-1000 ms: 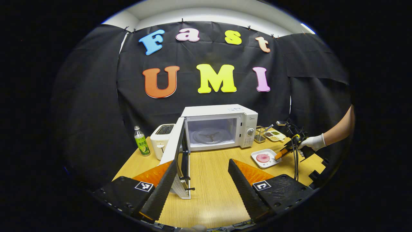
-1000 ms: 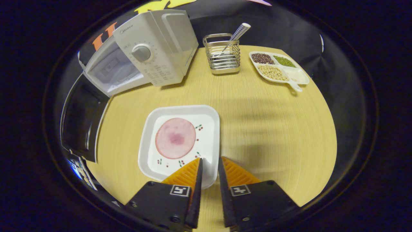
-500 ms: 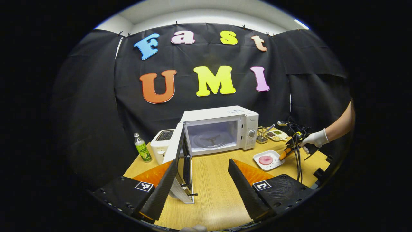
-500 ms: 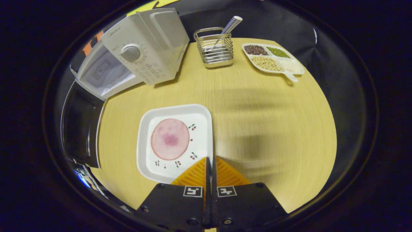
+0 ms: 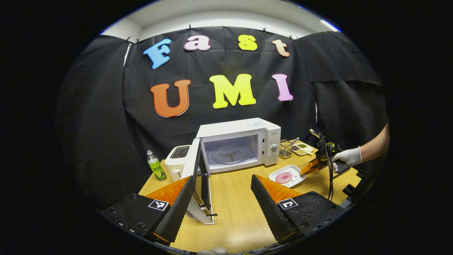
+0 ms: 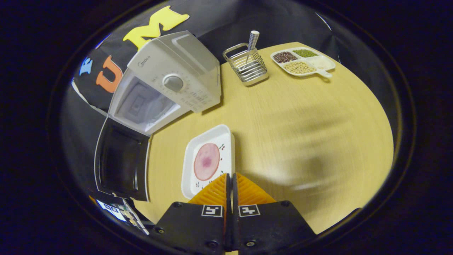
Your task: Open the microwave oven with the left hand, put the food in, and close the microwave oven.
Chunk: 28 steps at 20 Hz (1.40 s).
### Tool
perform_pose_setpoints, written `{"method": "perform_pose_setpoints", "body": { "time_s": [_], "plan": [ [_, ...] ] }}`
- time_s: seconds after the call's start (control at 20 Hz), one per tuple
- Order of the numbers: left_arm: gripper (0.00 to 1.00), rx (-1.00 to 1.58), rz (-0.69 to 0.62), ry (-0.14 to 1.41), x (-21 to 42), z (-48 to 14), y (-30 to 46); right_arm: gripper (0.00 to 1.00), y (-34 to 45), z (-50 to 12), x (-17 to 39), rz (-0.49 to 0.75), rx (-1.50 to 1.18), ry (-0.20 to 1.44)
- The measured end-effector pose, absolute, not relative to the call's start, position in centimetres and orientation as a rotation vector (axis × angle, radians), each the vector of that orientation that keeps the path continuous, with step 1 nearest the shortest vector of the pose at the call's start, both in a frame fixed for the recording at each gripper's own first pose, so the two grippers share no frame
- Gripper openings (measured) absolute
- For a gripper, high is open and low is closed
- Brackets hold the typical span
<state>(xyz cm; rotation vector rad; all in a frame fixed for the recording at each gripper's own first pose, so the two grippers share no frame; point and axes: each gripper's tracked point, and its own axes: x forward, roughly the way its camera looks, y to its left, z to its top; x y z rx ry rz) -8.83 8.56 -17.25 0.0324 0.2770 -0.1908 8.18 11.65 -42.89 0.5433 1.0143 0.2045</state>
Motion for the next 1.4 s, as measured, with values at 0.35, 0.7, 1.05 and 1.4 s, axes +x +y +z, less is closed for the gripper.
{"method": "perform_pose_setpoints", "body": {
  "time_s": [0.35,0.7,1.05,1.4],
  "plan": [
    [0.96,0.013,-0.217,0.262,-8.8,-15.1,7.6,0.03,19.3,-39.1,9.0,0.246,0.748,0.895],
    [0.96,0.022,-0.180,0.273,-8.7,-14.1,8.9,0.03,27.4,-34.0,11.9,0.218,0.971,0.659],
    [0.96,-0.009,-0.206,0.269,-8.9,-14.1,9.3,0.00,33.3,-34.2,17.8,0.094,1.201,0.477],
    [0.96,-0.009,-0.202,0.303,-8.3,-16.1,10.7,0.03,34.5,-36.4,24.2,-0.104,1.275,0.369]
  ]
}}
